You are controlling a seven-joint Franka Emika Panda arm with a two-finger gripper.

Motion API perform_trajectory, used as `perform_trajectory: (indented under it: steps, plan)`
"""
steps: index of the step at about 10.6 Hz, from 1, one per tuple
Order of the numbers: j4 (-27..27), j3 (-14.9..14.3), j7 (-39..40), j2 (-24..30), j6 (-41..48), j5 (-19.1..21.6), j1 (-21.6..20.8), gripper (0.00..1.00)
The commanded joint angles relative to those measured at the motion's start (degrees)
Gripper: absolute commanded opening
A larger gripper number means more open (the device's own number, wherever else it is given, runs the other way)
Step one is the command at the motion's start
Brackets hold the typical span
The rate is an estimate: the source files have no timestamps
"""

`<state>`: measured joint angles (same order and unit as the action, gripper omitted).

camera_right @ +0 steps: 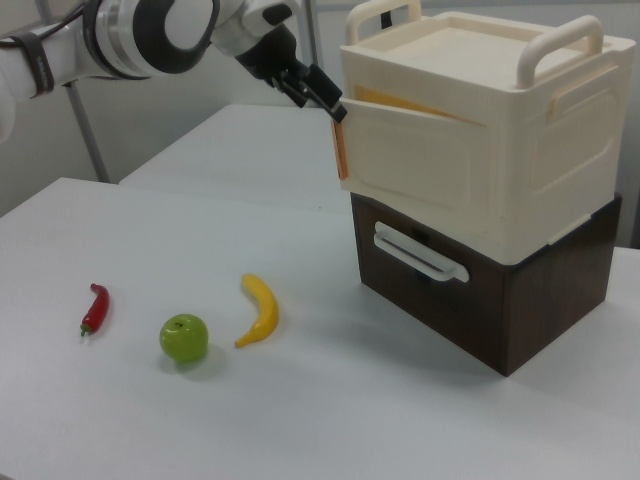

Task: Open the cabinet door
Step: 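Pull the handle outward, swinging the cream door open on its hinge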

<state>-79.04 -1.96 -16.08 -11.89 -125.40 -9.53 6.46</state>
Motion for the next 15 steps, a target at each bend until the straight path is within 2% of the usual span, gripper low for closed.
perform_trajectory:
  steps: [1, 7, 10, 12, 15]
  plan:
    - [3.01, -0.32, -0.44, -0.77, -3.24, 0.48, -0.22, 1.00]
    - [2.75, -0.41, -0.18, -4.01, -13.54, 0.39, -0.14, 1.00]
    - [2.40, -0.50, 0.08, -4.55, -13.38, 0.22, 0.13, 1.00]
    - [1.44, -0.67, 1.31, -3.59, -9.98, 0.04, 0.13, 1.00]
    - [1.79, -0.94, 7.44, -1.57, 1.70, 0.83, 0.13, 1.00]
